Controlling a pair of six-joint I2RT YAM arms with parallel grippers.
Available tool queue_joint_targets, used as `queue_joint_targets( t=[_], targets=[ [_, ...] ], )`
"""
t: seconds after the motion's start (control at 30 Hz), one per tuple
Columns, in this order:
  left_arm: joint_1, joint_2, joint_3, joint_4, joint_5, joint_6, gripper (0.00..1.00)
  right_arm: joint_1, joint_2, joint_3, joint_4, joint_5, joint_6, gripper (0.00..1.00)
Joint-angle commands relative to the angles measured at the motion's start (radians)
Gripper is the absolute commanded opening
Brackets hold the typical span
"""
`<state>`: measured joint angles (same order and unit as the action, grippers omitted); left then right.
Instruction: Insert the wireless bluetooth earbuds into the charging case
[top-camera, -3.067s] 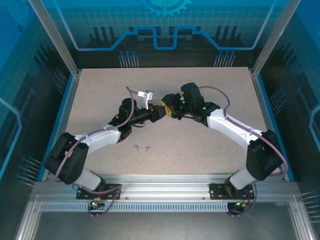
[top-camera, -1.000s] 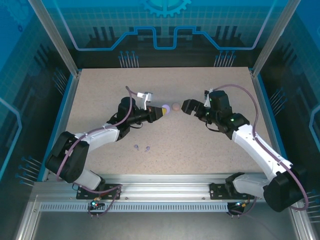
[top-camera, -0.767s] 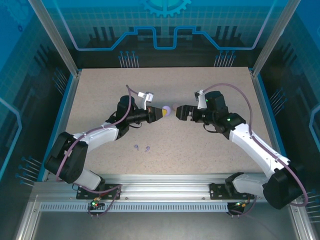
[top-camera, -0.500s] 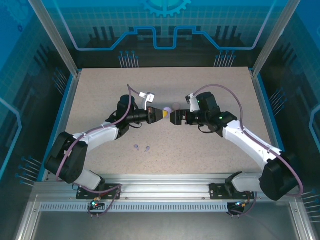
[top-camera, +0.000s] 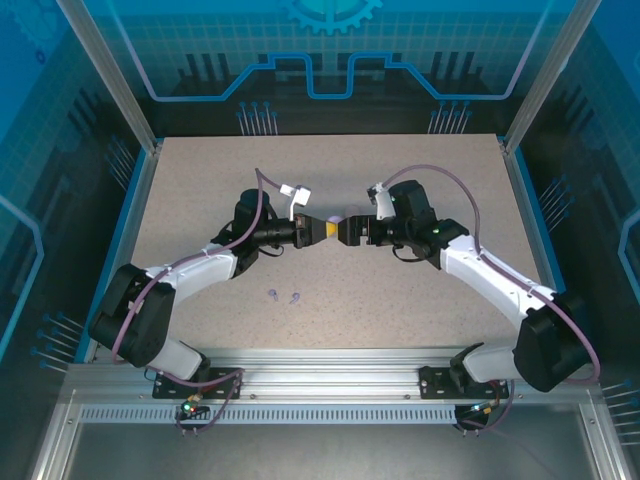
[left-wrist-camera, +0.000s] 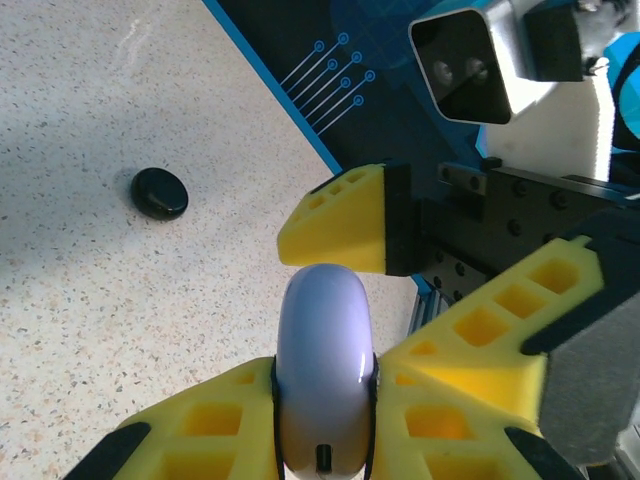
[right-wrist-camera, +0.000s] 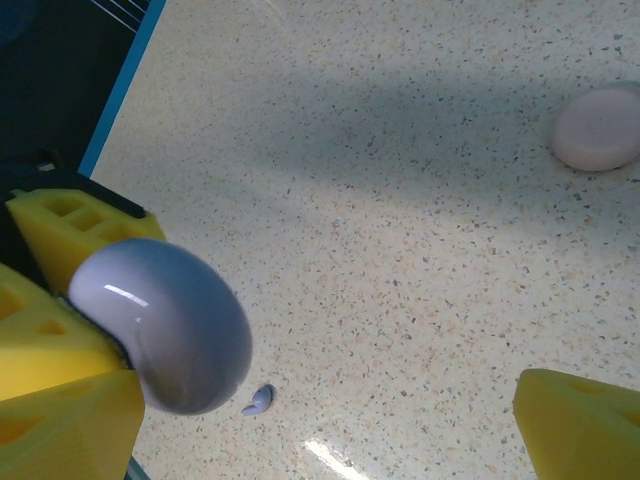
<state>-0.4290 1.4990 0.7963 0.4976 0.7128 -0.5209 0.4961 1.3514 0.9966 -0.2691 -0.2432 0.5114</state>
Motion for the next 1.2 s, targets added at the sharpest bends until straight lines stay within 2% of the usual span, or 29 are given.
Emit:
queue_joint_targets(
  t=[0.0, 0.37, 0.57, 0.87, 1.17],
  targets=[
    [0.006, -0.032, 0.032, 0.002, 0.044, 0.011, 0.0, -0.025, 0.008, -0.003, 0.03, 0.005, 0.001, 0.95],
    [0.006, -0.054, 0.015, 0.012, 0.044, 0.007, 0.0, -0.109, 0.025, -0.062, 0.029, -0.024, -0.002, 0.94],
    [0.006, -0.053, 0.015, 0.013, 0.036, 0.006, 0.0, -0.123, -0.04, -0.095, 0.019, -0.062, -0.001, 0.94],
    [0.006, -0.037, 0.015, 0.024, 0.03, -0.001, 0.0, -0.078, -0.168, -0.135, 0.057, -0.098, 0.074, 0.94],
    [0.006, -0.033, 0.023, 0.024, 0.031, -0.005, 0.0, 0.004, -0.102, -0.043, 0.055, -0.053, 0.075, 0.9]
  ],
)
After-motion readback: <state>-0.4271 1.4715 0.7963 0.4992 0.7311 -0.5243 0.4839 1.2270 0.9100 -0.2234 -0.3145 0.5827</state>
